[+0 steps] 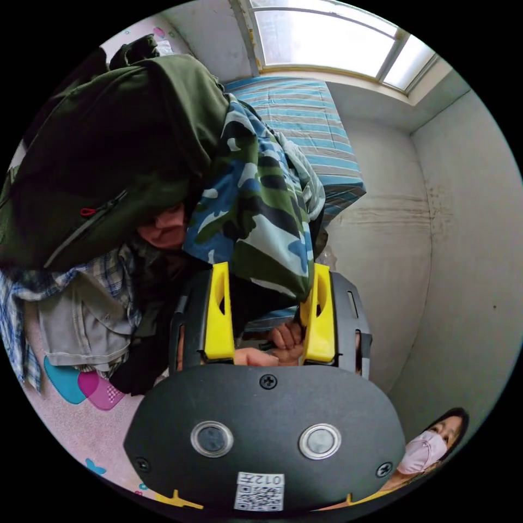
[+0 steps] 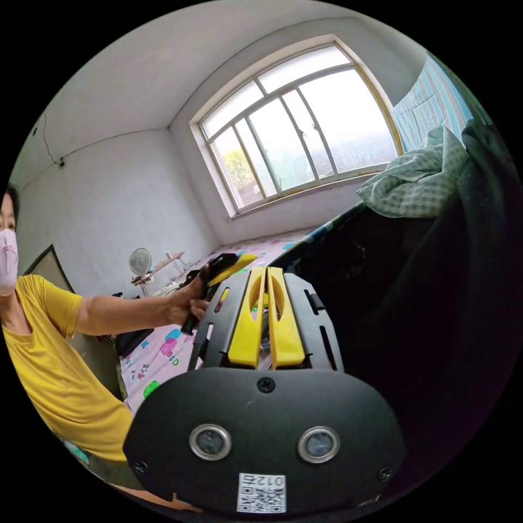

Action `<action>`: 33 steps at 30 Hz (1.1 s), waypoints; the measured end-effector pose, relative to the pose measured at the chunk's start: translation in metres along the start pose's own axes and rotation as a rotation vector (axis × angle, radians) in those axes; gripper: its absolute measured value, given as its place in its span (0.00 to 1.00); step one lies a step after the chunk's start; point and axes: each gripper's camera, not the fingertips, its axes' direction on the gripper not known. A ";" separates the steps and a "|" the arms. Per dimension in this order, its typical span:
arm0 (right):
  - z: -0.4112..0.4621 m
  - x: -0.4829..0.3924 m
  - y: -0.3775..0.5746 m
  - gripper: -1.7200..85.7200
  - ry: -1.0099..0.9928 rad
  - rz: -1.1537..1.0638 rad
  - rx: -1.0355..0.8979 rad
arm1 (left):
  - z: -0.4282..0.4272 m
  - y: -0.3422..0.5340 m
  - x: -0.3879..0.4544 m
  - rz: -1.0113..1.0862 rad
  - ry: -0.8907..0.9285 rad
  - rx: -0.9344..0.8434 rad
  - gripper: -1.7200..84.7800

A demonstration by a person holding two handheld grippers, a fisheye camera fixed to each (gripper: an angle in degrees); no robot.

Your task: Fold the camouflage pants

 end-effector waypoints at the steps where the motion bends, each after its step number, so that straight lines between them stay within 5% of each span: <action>1: -0.002 0.004 0.000 0.03 -0.010 -0.009 -0.002 | 0.008 -0.008 0.004 0.006 -0.002 -0.005 0.22; 7: 0.007 0.013 0.005 0.03 -0.045 -0.054 -0.064 | 0.049 -0.032 0.012 0.017 0.083 -0.118 0.16; 15: 0.012 -0.018 0.015 0.03 -0.182 -0.084 -0.008 | -0.001 0.012 0.060 0.352 0.109 -0.173 0.09; 26: 0.085 -0.226 0.042 0.02 -0.610 -0.297 -0.009 | -0.268 0.234 0.109 0.630 0.232 -0.035 0.09; 33: 0.156 -0.421 0.083 0.02 -0.787 -0.443 -0.128 | -0.454 0.416 0.133 0.787 0.137 0.146 0.09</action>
